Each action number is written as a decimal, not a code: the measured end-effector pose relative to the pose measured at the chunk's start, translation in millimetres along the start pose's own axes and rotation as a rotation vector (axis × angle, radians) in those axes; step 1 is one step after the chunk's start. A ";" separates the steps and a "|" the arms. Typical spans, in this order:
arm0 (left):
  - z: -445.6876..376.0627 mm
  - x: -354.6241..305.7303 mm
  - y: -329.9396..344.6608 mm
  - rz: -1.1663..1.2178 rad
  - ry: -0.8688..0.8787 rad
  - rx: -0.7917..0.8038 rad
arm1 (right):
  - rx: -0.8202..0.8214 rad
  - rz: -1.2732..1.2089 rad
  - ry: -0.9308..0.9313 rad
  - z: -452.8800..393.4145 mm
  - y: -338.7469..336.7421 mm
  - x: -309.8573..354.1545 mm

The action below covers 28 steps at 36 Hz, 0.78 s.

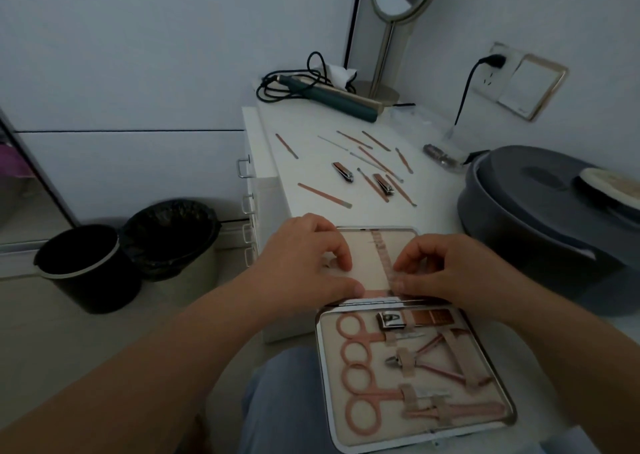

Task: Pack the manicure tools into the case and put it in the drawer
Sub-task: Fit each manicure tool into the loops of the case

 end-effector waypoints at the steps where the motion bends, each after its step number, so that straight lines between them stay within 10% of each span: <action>1: 0.6 0.8 0.1 0.021 0.002 -0.010 | 0.013 -0.019 0.007 0.1 -0.2 0.8; 13: 28.6 13.1 -10.8 0.254 0.046 -0.344 | -0.211 0.261 -0.028 -70.8 -8.1 35.8; 28: 37.8 19.8 7.6 0.251 0.030 -0.338 | -0.281 0.354 0.075 -115.1 -4.2 37.3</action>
Point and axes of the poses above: each hand's wrist, its own z-axis away from the middle knuckle, its own y-axis out of the palm, x = y × z, the point moved 8 cm from there along -z, towards the middle knuckle, and after that the axes turned 3 degrees about x, right-handed, at the moved point
